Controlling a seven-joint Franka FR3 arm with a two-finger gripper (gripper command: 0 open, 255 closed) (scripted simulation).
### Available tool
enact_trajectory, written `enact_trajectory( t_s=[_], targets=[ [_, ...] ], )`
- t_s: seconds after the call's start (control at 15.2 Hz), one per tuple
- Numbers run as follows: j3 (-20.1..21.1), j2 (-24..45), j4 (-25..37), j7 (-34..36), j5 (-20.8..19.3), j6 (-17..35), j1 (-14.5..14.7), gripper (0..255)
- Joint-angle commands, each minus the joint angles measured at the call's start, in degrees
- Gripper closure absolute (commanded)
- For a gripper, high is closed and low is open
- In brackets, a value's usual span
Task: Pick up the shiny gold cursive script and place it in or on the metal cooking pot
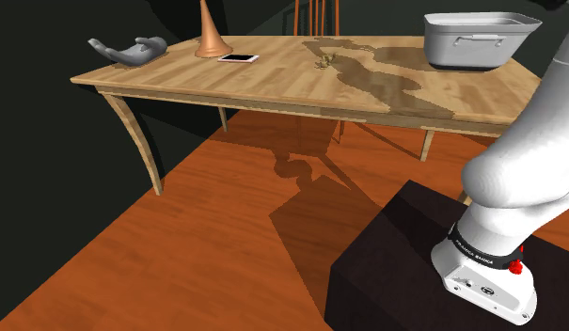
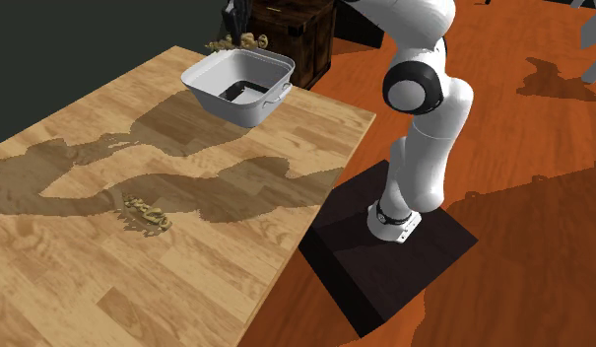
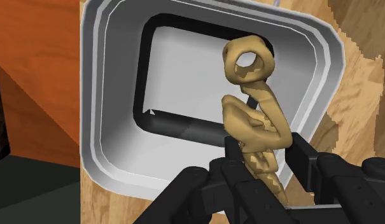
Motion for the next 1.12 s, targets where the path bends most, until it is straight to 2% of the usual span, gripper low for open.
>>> enact_trajectory(
  t_s=[0.0,0.07,0.26,0.46,1.06],
  targets=[
    [-2.3,6.1,8.0,-3.9,4.2,-2.7,-3.7,255],
    [-3.7,11.8,16.2,-6.3,8.4,-5.8,-7.9,255],
    [-2.7,6.8,6.1,-5.5,4.8,-0.3,-4.9,255],
    [-2.3,3.4,-1.1,-4.8,2.6,3.9,-3.1,255],
    [-1.0,-3.2,-16.7,-3.1,-1.3,13.8,-0.8,255]
  ],
)
